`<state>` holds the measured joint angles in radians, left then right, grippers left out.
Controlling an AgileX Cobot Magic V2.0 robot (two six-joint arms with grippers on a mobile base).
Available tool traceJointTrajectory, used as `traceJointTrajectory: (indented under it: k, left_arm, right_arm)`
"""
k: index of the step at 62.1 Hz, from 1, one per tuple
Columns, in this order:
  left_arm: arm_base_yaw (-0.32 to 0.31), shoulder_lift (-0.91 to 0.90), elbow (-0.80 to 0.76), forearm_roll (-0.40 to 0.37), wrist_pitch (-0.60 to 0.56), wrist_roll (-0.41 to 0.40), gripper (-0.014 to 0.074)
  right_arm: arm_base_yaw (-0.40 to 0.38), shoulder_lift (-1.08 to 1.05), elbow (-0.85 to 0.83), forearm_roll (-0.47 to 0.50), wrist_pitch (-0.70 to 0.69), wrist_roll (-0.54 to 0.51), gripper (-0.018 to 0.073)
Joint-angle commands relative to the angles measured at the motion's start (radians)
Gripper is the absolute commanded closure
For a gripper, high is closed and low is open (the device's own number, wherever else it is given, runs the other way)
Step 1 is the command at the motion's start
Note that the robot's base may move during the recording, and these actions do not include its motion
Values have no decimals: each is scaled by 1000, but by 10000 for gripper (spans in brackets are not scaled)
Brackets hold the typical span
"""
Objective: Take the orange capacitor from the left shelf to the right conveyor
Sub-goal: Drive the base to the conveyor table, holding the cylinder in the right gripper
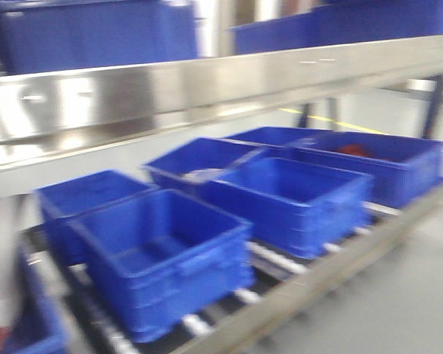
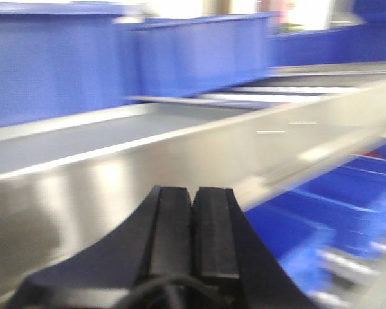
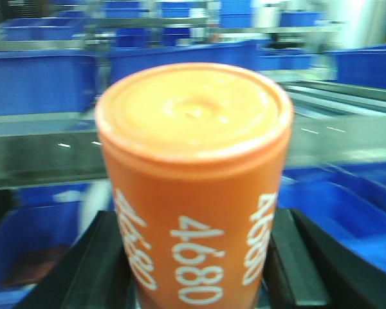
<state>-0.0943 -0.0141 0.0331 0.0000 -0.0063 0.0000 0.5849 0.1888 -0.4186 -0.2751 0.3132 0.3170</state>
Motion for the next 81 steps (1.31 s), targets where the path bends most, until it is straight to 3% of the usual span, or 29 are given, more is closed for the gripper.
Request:
traceJointTrajectory:
  k: [1,81]
  left_arm:
    - [-2,10,-8,-5,-84,0,701]
    - [-2,10,-8,-5,-84,0,701]
  right_arm:
    - [0,8,-28,-9,-88,-1,501]
    - [-4,8,-28,-9,-89,-1,501]
